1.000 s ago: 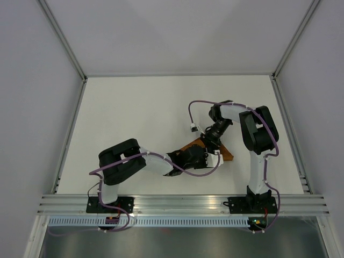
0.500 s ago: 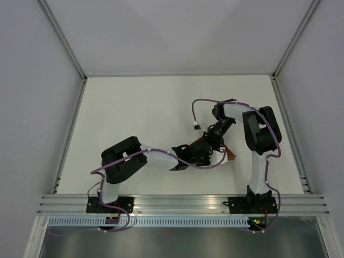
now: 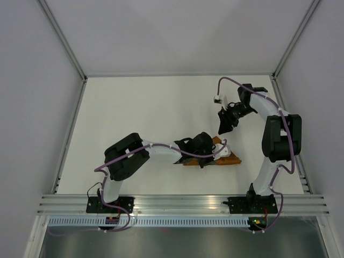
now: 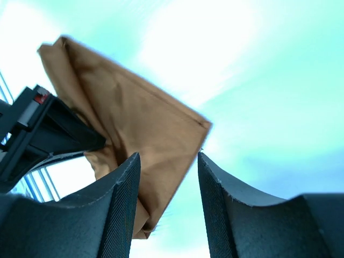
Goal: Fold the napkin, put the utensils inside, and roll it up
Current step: Roll the napkin at the center of the board.
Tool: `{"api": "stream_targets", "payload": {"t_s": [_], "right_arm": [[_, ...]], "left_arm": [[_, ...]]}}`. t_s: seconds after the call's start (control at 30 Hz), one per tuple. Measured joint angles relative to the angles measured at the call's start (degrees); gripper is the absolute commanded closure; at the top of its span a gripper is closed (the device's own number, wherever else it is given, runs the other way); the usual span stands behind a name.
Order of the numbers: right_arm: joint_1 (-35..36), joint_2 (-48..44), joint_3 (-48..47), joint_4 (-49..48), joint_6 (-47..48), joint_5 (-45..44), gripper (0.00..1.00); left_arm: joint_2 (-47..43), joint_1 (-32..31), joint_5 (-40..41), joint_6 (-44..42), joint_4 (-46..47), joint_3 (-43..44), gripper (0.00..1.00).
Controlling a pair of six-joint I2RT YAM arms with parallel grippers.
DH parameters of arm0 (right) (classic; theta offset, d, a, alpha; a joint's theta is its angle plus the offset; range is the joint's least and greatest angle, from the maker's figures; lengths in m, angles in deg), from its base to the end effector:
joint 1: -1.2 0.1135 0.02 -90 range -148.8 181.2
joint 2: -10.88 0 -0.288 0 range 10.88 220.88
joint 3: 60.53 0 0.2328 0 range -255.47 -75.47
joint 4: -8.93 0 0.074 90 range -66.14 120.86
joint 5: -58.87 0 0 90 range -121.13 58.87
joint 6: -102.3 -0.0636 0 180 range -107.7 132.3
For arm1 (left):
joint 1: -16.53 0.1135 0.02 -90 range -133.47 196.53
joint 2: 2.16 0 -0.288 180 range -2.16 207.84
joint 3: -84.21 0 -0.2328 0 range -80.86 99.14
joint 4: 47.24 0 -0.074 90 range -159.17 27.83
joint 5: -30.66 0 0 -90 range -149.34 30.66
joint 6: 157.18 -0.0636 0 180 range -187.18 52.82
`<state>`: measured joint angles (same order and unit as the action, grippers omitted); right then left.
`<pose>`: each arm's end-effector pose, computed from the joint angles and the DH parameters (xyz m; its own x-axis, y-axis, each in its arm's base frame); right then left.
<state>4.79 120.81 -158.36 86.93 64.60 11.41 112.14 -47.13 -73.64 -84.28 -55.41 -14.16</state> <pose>0.3422 0.0646 0.2146 -0.5748 -0.6202 -0.5339 -0.8172 0.4002 0.4148 0.1799 -0.3987 0.1616 0.0024 0.6373 -0.7706 0.9946 0.0786 0.0681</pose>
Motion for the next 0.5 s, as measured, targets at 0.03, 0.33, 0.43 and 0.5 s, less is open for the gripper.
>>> {"api": "stream_targets", "payload": {"t_s": [0.03,0.33,0.43,0.5], "right_arm": [[-1.0,-0.8,-0.1,-0.7,-1.0,0.3,0.47],[-10.7,-7.1,1.7,-5.6,-4.9,1.4,0.48],[-12.0,-12.9,6.3,-6.8,-4.5,1.2,0.48],[-12.1,-17.1,9.8,-7.8,-4.1,1.1,0.48]], "left_arm": [[0.4,0.4,-1.4,1.1,-0.5,0.6,0.98],[5.2,4.9,-13.2,11.1,-6.6,8.0,0.98],[7.1,6.8,-18.1,14.1,-8.4,10.3,0.98],[8.1,8.0,-21.0,15.7,-8.6,11.1,0.98]]}}
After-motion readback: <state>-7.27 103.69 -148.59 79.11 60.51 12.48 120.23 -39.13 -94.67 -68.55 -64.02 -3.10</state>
